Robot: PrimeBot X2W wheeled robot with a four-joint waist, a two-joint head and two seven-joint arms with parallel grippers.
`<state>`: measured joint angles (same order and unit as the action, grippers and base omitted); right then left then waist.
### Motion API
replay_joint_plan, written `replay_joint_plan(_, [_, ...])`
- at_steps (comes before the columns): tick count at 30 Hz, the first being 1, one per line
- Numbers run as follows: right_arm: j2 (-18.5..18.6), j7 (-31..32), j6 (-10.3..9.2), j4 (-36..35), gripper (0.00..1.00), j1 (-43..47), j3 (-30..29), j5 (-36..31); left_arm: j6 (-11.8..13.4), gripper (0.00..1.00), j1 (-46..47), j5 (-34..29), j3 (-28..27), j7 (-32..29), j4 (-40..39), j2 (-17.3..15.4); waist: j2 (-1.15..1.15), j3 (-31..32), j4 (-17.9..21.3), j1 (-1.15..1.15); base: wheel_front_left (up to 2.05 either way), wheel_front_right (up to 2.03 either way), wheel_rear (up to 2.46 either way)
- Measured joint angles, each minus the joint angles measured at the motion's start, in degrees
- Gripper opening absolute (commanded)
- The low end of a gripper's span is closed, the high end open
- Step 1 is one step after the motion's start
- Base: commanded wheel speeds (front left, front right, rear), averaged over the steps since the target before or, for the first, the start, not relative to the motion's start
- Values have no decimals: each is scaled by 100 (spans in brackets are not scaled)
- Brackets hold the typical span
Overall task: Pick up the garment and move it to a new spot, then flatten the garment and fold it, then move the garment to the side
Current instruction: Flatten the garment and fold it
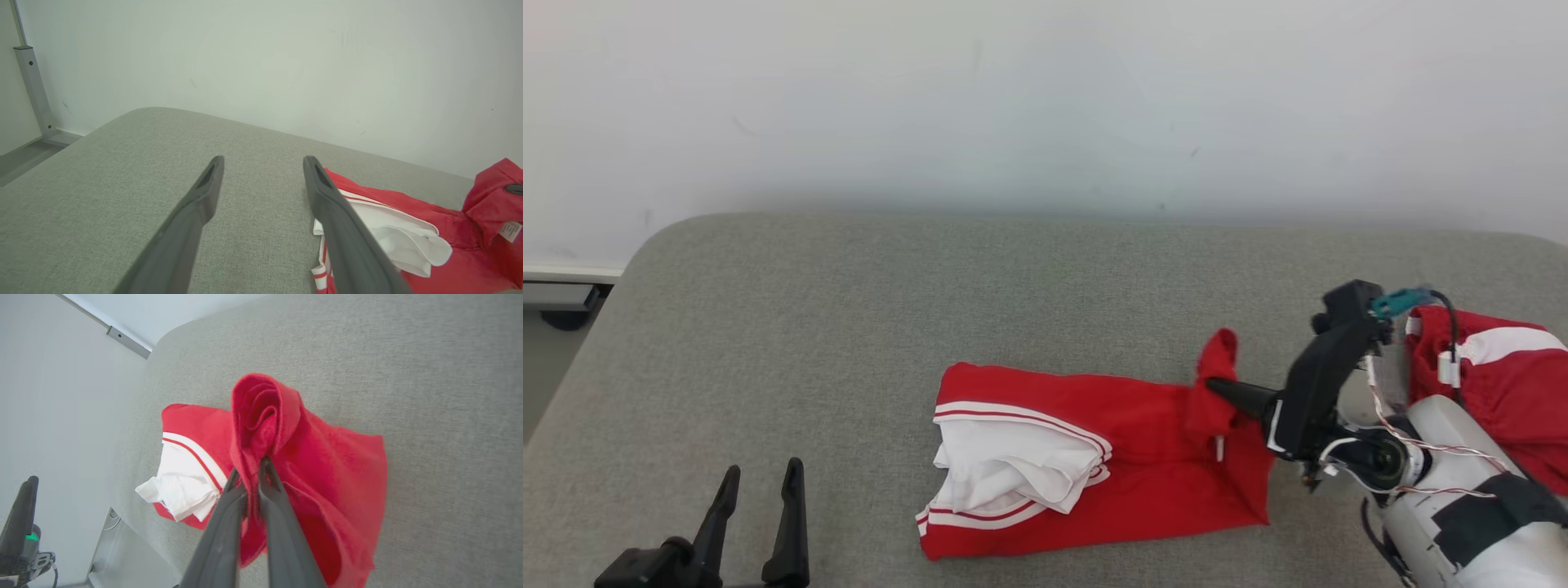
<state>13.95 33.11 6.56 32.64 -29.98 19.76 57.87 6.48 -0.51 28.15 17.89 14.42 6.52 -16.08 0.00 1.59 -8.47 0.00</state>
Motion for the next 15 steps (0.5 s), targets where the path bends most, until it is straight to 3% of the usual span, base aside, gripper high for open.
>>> replay_joint_plan(6, [-334, 500, -20, -194, 0, -199, 93, 277, -55, 100, 147, -14, 114, 0, 96, 96, 0, -17, -168, 0, 0, 0, 0])
replay_joint_plan(15, [-730, 994, -564, -18, 0, -551, 98, 474, -204, 100, 416, -107, 283, 0, 390, 290, 0, -91, -651, 0, 0, 0, 0])
